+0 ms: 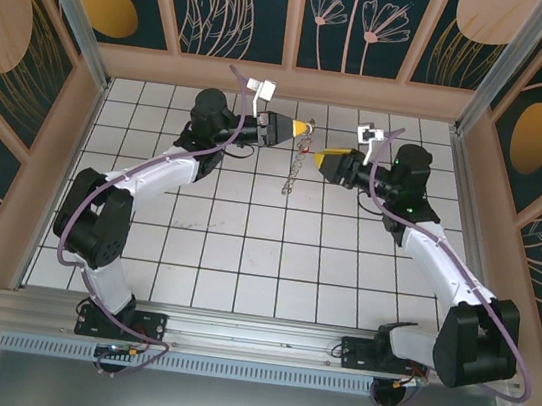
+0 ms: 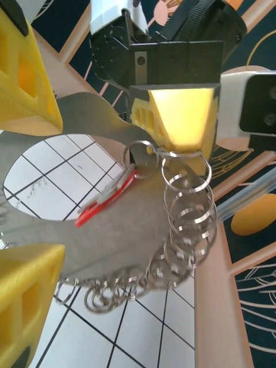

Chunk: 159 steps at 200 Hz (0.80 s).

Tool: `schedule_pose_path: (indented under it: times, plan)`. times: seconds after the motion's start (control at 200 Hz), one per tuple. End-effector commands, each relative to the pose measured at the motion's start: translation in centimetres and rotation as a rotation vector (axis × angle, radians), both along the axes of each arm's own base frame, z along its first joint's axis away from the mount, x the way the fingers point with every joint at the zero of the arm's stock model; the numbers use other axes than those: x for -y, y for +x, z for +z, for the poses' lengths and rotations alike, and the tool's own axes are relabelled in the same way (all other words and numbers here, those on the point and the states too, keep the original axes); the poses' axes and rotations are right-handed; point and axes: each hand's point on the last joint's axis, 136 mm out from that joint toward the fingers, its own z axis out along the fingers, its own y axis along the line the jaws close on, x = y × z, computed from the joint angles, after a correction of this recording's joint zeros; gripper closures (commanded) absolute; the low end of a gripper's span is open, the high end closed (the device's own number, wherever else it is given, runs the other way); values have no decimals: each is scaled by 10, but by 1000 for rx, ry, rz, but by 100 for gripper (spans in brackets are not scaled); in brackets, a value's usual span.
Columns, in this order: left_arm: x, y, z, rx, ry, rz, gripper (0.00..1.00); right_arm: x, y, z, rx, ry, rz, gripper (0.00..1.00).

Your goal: Put the keys on the keyring

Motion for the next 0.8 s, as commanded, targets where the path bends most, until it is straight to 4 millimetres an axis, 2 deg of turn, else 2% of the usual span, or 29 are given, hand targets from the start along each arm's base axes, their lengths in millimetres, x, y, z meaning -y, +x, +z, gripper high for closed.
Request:
schedule_pose_path:
  times: [0.0,0.36,0.435,0.495,0.646,0.791]
  plan:
    - [-3,-10,31,70,-62,3,100,-9,4,20,96,-3,-5,48]
    - [-1,-13,33,68,-74,-2,100,-24,22,20,98,-15,3,50]
    - [-1,-13,33,67,-75,1,100,-26,21,20,99,-12,14,57]
    - [-2,-11,33,63,-76,8,100,-27,18,21,101,-8,29,72]
    - [-3,-10,32,60,-78,18,100,-36,3,20,104,-8,106,100]
    - [-3,-8,31,58,-81,32,100,-41,-5,18,96,-8,132,100]
